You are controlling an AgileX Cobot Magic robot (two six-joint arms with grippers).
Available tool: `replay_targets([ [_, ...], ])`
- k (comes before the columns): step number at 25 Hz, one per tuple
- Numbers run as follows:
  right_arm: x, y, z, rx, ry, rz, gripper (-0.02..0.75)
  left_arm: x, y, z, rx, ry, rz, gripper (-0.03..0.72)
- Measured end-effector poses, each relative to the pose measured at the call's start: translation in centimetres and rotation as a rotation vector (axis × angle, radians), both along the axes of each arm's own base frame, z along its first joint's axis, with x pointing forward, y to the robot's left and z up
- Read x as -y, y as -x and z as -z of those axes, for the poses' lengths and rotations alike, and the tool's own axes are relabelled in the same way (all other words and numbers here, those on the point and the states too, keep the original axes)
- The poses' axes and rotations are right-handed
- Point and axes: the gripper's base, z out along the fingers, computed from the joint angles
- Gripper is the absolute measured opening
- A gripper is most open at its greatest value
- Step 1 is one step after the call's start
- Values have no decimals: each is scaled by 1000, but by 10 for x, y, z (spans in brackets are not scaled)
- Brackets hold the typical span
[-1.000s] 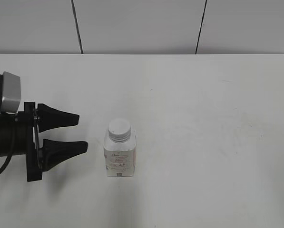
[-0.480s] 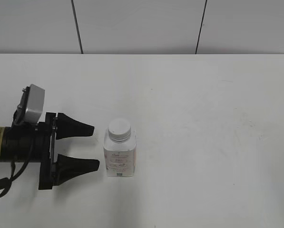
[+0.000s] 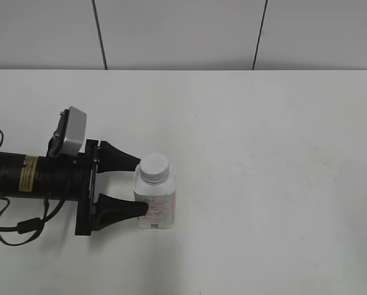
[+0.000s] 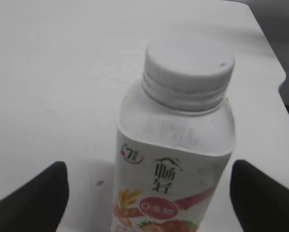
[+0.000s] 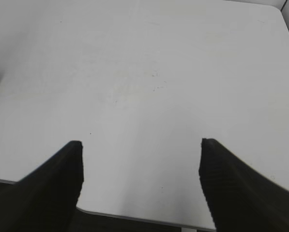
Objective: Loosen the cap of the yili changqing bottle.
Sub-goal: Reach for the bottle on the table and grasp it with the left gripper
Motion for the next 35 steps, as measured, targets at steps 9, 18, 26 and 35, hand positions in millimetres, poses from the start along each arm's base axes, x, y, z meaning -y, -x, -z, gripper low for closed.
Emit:
replay_targets([
  [9,0,0,0,0,0,0,587,8,-3,9,-14,11,41,582],
  [18,0,0,0,0,0,0,587,8,-1,9,-12,8,65,413],
  [26,0,0,0,0,0,0,587,8,-1,10,-11,5,66,377],
  [35,0,0,0,0,1,1,587,8,-1,10,-11,5,67,377],
])
